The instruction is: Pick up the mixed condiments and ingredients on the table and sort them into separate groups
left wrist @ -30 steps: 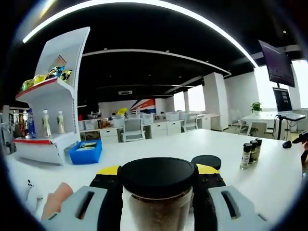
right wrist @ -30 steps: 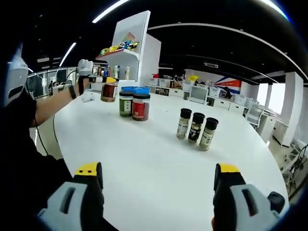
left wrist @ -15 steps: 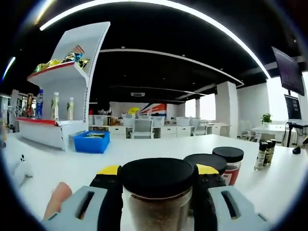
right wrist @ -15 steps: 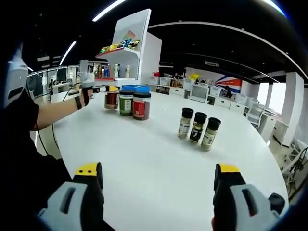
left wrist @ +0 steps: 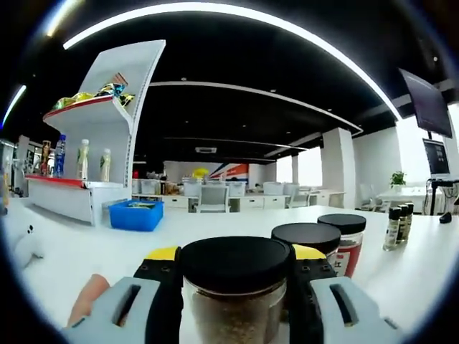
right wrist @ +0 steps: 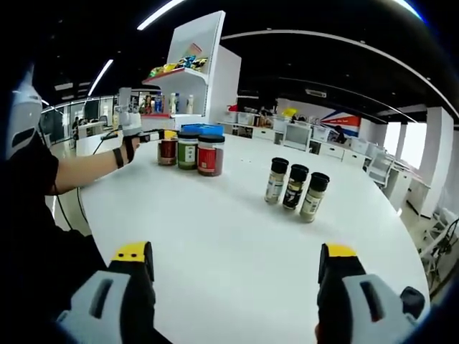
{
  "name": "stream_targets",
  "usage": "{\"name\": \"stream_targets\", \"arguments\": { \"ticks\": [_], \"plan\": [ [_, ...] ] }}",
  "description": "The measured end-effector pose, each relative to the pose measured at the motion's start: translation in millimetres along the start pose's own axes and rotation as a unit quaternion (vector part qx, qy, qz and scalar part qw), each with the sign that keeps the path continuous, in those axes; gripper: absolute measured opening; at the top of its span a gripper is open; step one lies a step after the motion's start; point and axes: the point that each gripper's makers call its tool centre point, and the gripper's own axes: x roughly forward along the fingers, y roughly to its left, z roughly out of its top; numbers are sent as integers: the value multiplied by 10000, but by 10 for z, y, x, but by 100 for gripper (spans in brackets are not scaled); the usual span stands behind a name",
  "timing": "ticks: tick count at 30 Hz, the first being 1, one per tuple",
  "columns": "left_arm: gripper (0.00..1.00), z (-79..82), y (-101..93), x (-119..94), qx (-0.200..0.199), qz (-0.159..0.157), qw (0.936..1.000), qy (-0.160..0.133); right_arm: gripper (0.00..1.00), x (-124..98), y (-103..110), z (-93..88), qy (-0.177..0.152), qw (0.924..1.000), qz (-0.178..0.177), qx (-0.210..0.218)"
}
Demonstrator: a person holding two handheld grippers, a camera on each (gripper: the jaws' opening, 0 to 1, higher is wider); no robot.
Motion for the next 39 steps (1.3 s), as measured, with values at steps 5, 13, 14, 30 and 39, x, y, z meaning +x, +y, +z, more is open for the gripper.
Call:
{"name": "stream_targets", "arguments": {
  "ticks": [5,13,14,30,39],
  "plan": [
    [56,-14,-63,-30,71,-152,9998,-104,92,0,32,32,-47,10000,42,-22],
    [57,-8,-89,-5,74,-266,9995,-142,92,-19,32,40,-42,10000,25,-40],
    [57,-12,-82,7,73,-286,9994,-155,92,-23,36,45,-37,10000,23,-63],
    [58,-7,-82,24,68,-407,9991,-117,92,-73,40,55,-49,10000,-27,-78],
    [61,160,-86,-29,-109,-390,9990,-211,92,-98,45,54,-85,9999,-19,-65]
  ]
}}
